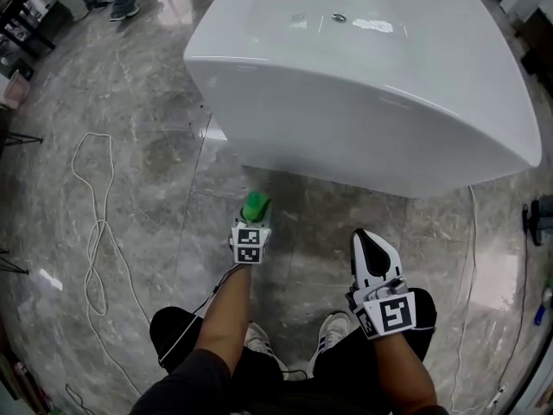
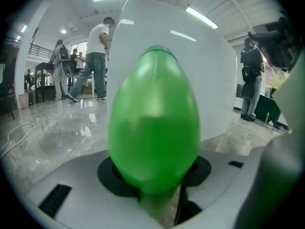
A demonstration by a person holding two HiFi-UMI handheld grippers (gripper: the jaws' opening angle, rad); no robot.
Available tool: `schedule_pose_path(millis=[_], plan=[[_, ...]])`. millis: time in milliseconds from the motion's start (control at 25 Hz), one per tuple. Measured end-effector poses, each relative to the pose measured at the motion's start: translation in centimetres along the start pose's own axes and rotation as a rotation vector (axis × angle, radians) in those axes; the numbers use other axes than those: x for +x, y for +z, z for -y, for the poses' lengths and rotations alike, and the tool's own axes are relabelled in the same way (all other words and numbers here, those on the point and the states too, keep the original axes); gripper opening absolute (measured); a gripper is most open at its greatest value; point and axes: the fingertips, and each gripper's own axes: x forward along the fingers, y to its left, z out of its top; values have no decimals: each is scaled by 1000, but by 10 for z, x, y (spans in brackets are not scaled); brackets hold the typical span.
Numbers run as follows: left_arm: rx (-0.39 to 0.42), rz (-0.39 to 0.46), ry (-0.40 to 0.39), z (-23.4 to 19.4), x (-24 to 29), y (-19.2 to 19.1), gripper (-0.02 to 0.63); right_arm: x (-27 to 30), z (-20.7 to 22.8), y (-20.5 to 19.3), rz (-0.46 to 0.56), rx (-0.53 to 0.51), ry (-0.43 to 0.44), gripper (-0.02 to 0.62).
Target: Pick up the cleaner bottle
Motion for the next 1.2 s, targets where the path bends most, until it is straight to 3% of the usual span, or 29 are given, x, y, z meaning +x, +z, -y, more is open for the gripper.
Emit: schedule_pose_path(millis=[280,440,640,760,1040,1200], plan=[[17,80,35,6,-28,72,190,2,13,8,10,9,-64,18],[2,124,41,18,-69,139,189,-9,23,49,41,2,-165,18],[-4,161,37,36,-143,242,187,-33,16,141,24,-66,-198,18],[-10,175,42,50,-195,317,187,-58,15,210,9,-54,-206,18],[-22,134,71,98,-307,492,187,-123,23,389,9,-71,-176,18],[-22,121,66,138,-353,563,187,-160,40,461,15,-73,-182,18]])
